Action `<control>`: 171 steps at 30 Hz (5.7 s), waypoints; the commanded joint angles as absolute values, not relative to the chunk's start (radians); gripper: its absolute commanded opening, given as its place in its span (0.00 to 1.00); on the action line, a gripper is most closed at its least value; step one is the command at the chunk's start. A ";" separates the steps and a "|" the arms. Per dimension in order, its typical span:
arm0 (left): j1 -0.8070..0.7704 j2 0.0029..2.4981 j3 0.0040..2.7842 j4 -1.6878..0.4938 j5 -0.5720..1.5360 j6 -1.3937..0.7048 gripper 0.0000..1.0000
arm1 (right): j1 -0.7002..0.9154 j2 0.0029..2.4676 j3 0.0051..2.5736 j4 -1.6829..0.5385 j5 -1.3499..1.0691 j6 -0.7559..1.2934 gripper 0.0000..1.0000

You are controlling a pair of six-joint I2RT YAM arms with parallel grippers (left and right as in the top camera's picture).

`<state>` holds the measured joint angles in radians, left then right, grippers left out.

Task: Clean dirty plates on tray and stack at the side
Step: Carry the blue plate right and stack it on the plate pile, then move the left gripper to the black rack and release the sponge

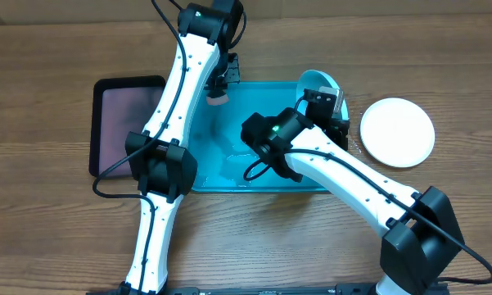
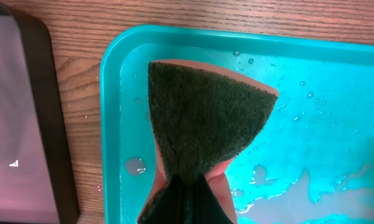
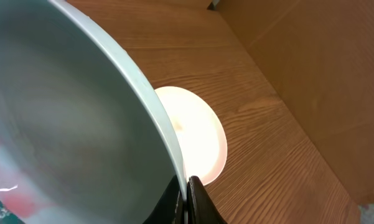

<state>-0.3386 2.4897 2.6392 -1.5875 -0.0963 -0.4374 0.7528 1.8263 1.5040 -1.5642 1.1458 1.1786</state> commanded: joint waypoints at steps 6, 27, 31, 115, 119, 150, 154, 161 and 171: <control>-0.341 2.493 2.639 -1.592 -0.084 -0.442 0.04 | 0.755 1.814 1.515 -1.564 1.192 1.205 0.04; -0.341 2.493 2.639 -1.586 -0.084 -0.442 0.04 | 0.716 1.814 1.539 -1.269 0.731 0.780 0.04; -0.341 2.493 2.639 -1.585 -0.084 -0.442 0.04 | 0.644 1.808 1.539 -1.200 0.546 0.670 0.04; -0.168 2.010 1.961 -1.447 -0.479 -0.999 0.04 | -0.073 1.661 1.356 -0.921 -0.151 0.384 0.97; -0.104 2.011 1.850 -1.319 -0.479 -0.999 0.04 | -0.073 1.661 1.356 -0.925 -0.152 0.368 0.97; -0.145 1.808 2.058 -1.427 -0.347 -0.624 0.61 | -0.017 1.536 1.634 -1.176 -0.150 0.160 1.00; -0.192 1.761 2.058 -1.428 -0.346 -0.625 1.00 | -0.015 1.440 1.747 -1.297 -0.150 0.155 1.00; -0.210 1.763 2.054 -1.410 -0.314 -0.654 1.00 | -0.015 1.214 1.864 -1.452 -0.152 0.156 1.00; -0.210 1.763 2.054 -1.410 -0.314 -0.654 1.00 | -0.015 0.986 1.864 -1.456 -0.151 0.155 1.00</control>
